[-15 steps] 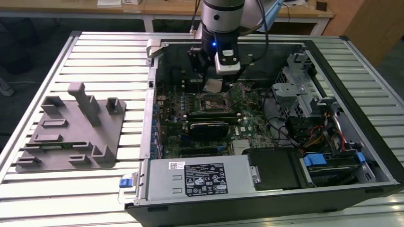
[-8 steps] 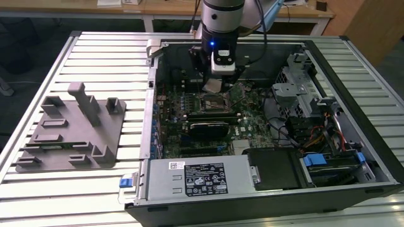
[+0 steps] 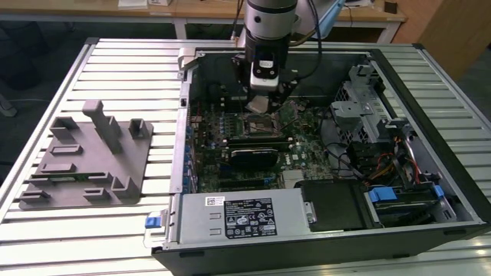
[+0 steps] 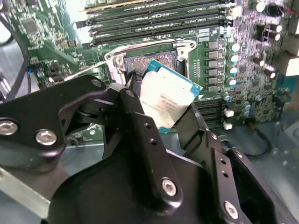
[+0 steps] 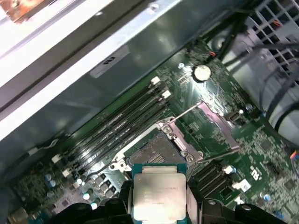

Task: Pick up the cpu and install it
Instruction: 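Place the cpu into insertion slot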

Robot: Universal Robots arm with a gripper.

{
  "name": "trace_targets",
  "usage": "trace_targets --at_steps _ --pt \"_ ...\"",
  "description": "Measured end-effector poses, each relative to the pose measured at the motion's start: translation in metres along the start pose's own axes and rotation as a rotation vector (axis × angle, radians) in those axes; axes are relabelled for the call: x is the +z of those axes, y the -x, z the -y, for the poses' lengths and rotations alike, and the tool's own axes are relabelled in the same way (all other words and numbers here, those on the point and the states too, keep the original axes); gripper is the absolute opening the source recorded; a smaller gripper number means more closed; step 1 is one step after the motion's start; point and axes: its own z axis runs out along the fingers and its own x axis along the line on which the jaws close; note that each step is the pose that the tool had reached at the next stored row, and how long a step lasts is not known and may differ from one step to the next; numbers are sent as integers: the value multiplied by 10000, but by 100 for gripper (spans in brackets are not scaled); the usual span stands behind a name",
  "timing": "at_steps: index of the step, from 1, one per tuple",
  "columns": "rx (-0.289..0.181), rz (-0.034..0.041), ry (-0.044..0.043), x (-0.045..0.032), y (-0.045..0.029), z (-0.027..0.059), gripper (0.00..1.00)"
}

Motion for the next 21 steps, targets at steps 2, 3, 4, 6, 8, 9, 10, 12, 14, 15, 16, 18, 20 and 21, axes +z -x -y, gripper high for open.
trace_targets --at_steps 2,3,4,6,8,9,10,12,14,15,16,18,20,21 --pt "339 10 -3 0 0 0 55" --pt "515 16 -6 0 0 0 55" --pt "708 22 -7 0 0 0 55" --pt "1046 32 -11 0 0 0 55" --pt "1380 42 -13 0 0 0 55" --pt "1553 47 -15 0 0 0 55" --pt "1724 53 -17 0 0 0 55" --pt "2084 63 -21 0 0 0 55" --pt "2438 74 -25 0 0 0 55" --pt "2618 80 -26 0 0 0 55" --pt "2799 85 -28 0 0 0 55" --pt "3159 96 -32 1 0 0 55" --pt "3534 108 -36 2 0 0 55" --pt "3713 113 -38 3 0 0 55"
